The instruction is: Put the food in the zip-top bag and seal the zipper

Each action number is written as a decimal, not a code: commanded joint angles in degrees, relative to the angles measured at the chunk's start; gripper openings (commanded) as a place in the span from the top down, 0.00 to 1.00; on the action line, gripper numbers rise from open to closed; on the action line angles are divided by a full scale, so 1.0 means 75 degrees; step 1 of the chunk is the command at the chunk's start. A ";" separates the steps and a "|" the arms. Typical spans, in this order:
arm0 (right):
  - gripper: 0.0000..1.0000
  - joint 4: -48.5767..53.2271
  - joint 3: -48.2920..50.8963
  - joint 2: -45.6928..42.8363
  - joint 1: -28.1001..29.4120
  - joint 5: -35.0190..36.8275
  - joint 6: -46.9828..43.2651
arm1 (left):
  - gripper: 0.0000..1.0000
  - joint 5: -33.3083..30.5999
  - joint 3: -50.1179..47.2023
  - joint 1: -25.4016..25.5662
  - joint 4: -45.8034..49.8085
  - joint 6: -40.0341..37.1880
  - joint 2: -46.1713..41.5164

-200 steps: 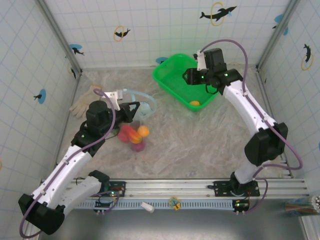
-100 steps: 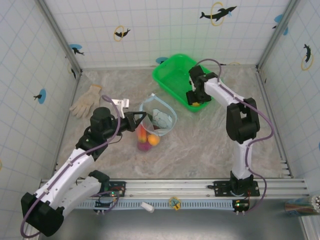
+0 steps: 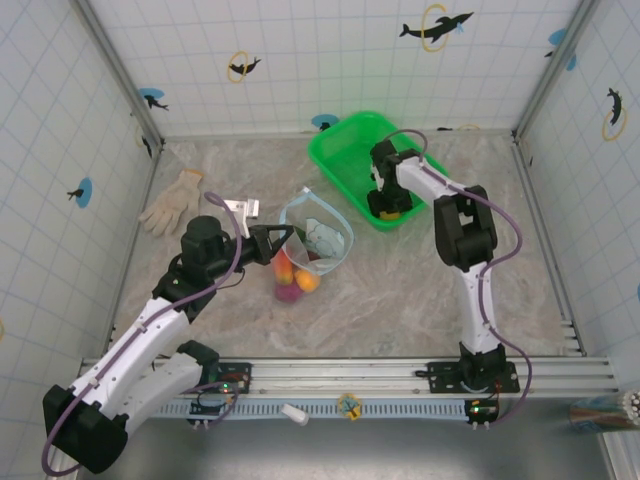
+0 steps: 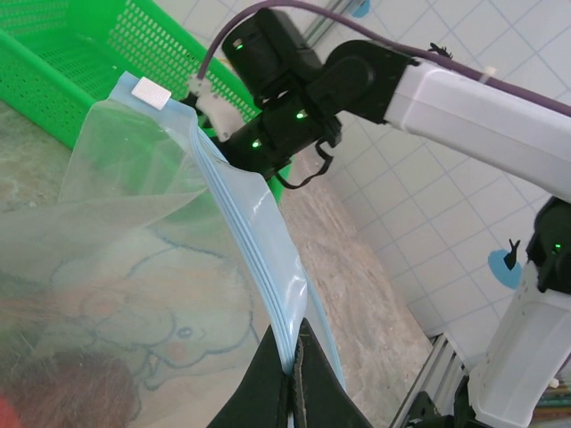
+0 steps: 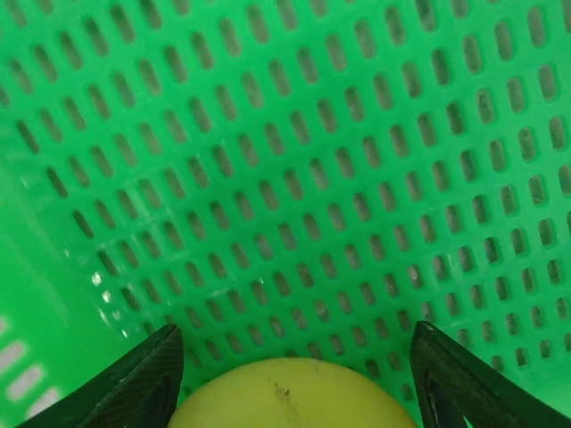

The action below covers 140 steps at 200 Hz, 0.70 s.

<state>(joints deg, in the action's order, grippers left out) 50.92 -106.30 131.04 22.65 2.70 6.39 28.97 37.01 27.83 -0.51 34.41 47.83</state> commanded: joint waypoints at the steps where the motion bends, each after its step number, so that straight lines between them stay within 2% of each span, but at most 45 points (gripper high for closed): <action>1: 0.42 0.0316 -0.0378 0.0404 -0.0064 -0.0351 0.0093 | 1.00 0.0030 0.0121 0.0037 0.0115 -0.0350 -0.0011; 38: 0.66 0.0036 -0.0523 0.0066 -0.0066 -0.0571 0.0246 | 1.00 -0.0078 0.0393 0.0039 0.0341 -0.0509 0.0073; 72: 0.71 -0.0141 -0.0652 -0.0541 -0.0181 -0.0458 0.0446 | 1.00 -0.0100 0.0448 0.0039 0.0315 -0.0485 0.0144; 84: 0.76 -0.0223 -0.0639 -0.0734 -0.0253 -0.0465 0.0524 | 1.00 -0.0101 0.0461 0.0039 0.0300 -0.0475 0.0170; 140: 0.77 -0.0603 -0.0111 -0.1716 -0.0470 -0.0846 0.0775 | 1.00 -0.0203 0.0537 0.0039 0.0335 -0.0475 0.0204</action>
<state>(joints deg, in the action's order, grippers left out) 48.60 -108.27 123.90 19.57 -1.69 10.76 27.90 38.74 27.83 1.28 31.92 49.19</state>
